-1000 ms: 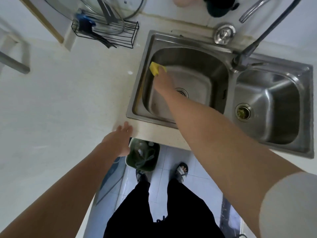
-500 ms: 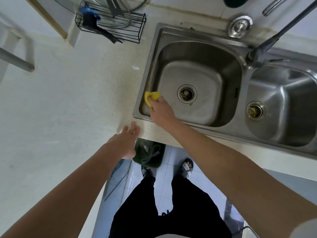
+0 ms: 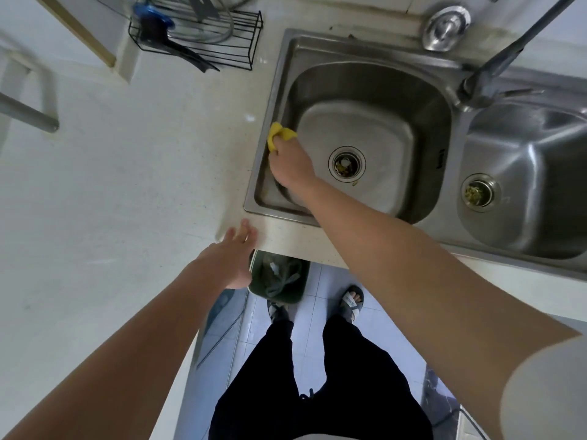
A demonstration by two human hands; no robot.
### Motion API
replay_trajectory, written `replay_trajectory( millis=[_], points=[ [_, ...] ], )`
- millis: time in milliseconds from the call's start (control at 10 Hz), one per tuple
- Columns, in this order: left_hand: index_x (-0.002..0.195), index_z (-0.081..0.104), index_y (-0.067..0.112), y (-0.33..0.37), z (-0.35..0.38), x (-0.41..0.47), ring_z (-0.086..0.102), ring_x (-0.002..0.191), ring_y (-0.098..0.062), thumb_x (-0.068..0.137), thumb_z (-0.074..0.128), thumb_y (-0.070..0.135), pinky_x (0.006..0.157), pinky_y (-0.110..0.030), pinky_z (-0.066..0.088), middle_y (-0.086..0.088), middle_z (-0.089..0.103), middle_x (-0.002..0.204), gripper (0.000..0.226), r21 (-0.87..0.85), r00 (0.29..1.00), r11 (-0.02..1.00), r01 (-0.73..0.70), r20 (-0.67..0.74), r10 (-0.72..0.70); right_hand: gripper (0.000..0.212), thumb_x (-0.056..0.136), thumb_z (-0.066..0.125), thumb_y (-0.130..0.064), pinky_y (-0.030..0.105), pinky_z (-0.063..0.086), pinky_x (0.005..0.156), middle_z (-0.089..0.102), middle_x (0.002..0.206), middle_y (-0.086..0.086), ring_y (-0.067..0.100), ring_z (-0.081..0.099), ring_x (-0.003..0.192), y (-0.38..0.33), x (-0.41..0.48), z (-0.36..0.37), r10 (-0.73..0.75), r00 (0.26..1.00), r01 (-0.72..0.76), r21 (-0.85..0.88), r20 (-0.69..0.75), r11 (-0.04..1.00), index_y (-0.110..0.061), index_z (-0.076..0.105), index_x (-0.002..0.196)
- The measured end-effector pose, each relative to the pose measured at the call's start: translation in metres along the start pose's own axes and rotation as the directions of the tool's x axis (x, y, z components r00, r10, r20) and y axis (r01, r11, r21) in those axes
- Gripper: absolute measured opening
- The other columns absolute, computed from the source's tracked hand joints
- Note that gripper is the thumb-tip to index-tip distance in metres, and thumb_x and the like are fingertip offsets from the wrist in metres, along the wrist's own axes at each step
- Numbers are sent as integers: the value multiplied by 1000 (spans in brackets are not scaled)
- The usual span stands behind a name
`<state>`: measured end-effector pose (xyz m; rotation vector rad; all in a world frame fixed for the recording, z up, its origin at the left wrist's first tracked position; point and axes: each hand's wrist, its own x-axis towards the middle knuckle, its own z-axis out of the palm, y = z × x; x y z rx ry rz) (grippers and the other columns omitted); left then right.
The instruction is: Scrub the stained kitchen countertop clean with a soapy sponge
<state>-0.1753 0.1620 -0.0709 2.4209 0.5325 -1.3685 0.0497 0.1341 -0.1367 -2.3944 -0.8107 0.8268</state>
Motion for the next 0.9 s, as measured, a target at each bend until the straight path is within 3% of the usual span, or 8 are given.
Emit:
replay_trajectory(
  millis=[100, 200, 300, 400, 500, 600, 700, 900],
  points=[
    [162, -17, 26, 1, -1, -2, -10, 159, -28, 84, 52, -9, 113, -47, 45, 7, -31, 167, 110, -1, 1000, 1000, 1, -5, -1, 27, 98, 42, -23, 32, 37, 73, 54, 118, 18, 34, 57, 98, 4, -47, 17, -98, 994, 103, -99, 55, 990, -11, 63, 110],
    [163, -16, 24, 1, -4, -5, -10, 159, -28, 88, 53, -4, 116, -48, 41, 5, -31, 167, 106, 12, 1000, 1000, 4, 14, -4, 31, 98, 40, -27, 33, 38, 74, 56, 114, 12, 31, 54, 97, 12, -83, 26, -185, 971, 214, -200, 154, 956, -16, 66, 109],
    [163, -15, 22, 5, -5, -6, -9, 159, -29, 92, 55, 0, 117, -48, 40, 3, -29, 168, 102, 30, 1000, 1000, 3, 3, -4, 39, 94, 37, -33, 35, 44, 77, 58, 105, 7, 27, 56, 95, 17, -79, 11, -140, 970, 185, -225, 201, 957, -22, 71, 110],
    [163, -14, 21, 9, -4, -7, -7, 159, -30, 93, 55, 0, 117, -48, 40, 2, -28, 169, 100, 42, 1000, 999, 22, -21, -21, 38, 89, 40, -37, 32, 45, 70, 59, 93, 3, 26, 62, 90, 39, -63, -22, -27, 982, 84, -305, 186, 949, -18, 72, 96],
    [163, -15, 19, 11, 1, -8, -6, 159, -31, 94, 57, 3, 117, -49, 40, 1, -27, 169, 101, 66, 998, 997, 49, -52, -45, 40, 90, 51, -43, 39, 48, 87, 58, 121, 12, 33, 59, 110, 85, -59, -49, 133, 986, -85, -385, 100, 919, -21, 65, 120],
    [162, -15, 16, 14, 4, -7, -8, 159, -33, 94, 59, 7, 119, -49, 37, -2, -27, 169, 101, 77, 996, 994, 73, -52, -69, 83, 85, 54, -62, 49, 38, 106, 34, 152, 21, 43, 40, 133, 124, -71, -67, 306, 950, -274, -300, 64, 914, -27, 23, 154],
    [163, -15, 14, 18, 2, -5, -8, 159, -35, 96, 56, 6, 122, -51, 32, -5, -25, 169, 98, 76, 996, 994, 80, -51, -77, 88, 86, 54, -58, 49, 42, 103, 36, 150, 22, 44, 42, 130, 143, -95, -80, 353, 932, -362, -175, -84, 915, -23, 14, 156],
    [164, -5, 17, 19, 1, -16, 1, 159, -31, 97, 53, 13, 120, -49, 35, -2, -17, 172, 89, 63, 988, 993, 98, -127, -90, 49, 94, 50, -32, 42, 47, 87, 53, 125, 18, 39, 54, 113, 160, -198, -106, 410, 873, -443, -79, -264, 893, -16, 43, 140]
  ],
)
